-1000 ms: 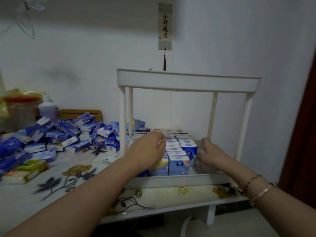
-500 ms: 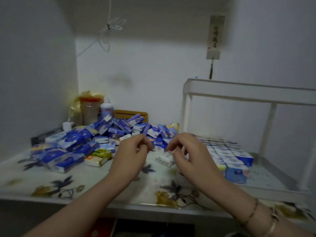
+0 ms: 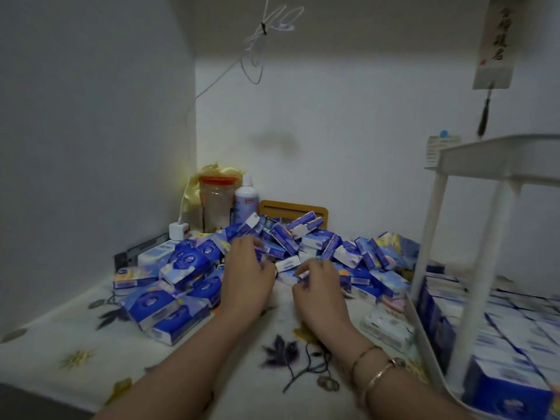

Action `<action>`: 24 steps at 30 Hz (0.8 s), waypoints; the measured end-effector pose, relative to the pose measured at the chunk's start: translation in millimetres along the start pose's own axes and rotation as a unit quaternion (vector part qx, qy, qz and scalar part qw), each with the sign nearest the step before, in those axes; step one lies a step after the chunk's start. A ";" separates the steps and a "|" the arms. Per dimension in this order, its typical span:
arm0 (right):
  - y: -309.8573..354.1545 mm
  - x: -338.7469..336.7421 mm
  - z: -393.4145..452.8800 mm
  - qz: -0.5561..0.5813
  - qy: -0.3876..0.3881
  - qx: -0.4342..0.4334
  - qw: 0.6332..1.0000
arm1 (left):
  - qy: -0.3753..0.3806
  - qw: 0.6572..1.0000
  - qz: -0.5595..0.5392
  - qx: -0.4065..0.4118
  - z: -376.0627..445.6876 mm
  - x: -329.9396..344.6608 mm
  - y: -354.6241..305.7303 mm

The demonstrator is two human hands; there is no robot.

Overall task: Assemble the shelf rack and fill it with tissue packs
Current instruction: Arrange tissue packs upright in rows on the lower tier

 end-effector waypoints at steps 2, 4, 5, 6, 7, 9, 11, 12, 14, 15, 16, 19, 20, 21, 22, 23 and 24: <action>0.4 12.7 15.1 -0.013 -0.026 0.012 1.000 | -0.007 1.000 0.018 -0.002 20.6 6.3 10.2; -1.3 20.3 24.6 -0.012 -0.053 0.016 0.998 | -0.005 0.999 0.032 0.003 36.5 10.9 18.8; -2.9 24.0 29.6 -0.010 -0.064 0.011 0.998 | 0.001 0.999 0.040 0.003 44.1 13.3 23.8; -4.1 27.9 35.4 -0.010 -0.072 0.003 0.997 | 0.013 0.999 0.051 -0.001 51.4 15.5 29.4; -5.0 31.0 41.3 -0.012 -0.075 -0.007 0.997 | 0.025 0.998 0.064 -0.006 58.0 17.8 35.5; -6.1 37.0 51.8 -0.012 -0.064 -0.026 0.998 | 0.048 0.996 0.076 -0.012 66.6 24.1 49.8; -7.4 42.9 58.8 -0.018 -0.030 -0.043 0.998 | 0.068 0.995 0.075 -0.022 68.6 31.0 62.9; -7.7 44.7 60.9 -0.026 -0.010 -0.049 0.998 | 0.073 0.994 0.081 -0.023 67.8 34.0 68.0; -8.9 48.3 65.5 -0.045 0.028 -0.054 0.997 | 0.067 0.992 0.107 -0.010 66.6 39.5 76.0; -9.1 48.6 67.0 -0.060 0.043 -0.057 0.996 | 0.052 0.993 0.110 0.002 67.4 40.0 76.8; -8.9 48.8 68.0 -0.077 0.056 -0.059 0.994 | 0.034 0.994 0.104 0.011 68.3 38.9 76.0; -10.3 51.2 67.1 -0.104 0.076 -0.055 0.990 | -0.001 0.994 0.101 0.031 64.8 33.0 70.5; -10.7 51.7 66.7 -0.095 0.062 -0.058 0.992 | -0.013 0.994 0.103 0.040 62.3 29.0 68.2; -10.4 50.7 65.6 -0.075 0.043 -0.062 0.994 | -0.032 0.994 0.097 0.048 59.6 24.5 65.1; -8.6 48.1 63.8 -0.041 0.028 -0.064 0.997 | -0.058 0.993 0.083 0.056 57.4 19.1 60.8; -6.3 44.2 61.5 0.002 0.020 -0.062 0.998 | -0.083 0.993 0.063 0.061 55.9 13.8 55.5; -3.7 39.3 58.7 0.051 0.017 -0.061 0.997 | -0.103 0.992 0.036 0.059 54.8 9.2 49.8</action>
Point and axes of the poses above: each hand's wrist, its own z-axis towards the middle knuckle, its own x-axis out of the palm, y = z × x, the point moved 1 cm from there along z, towards the middle knuckle, and after that the axes turned 13 degrees about x, right-handed, at the moved point
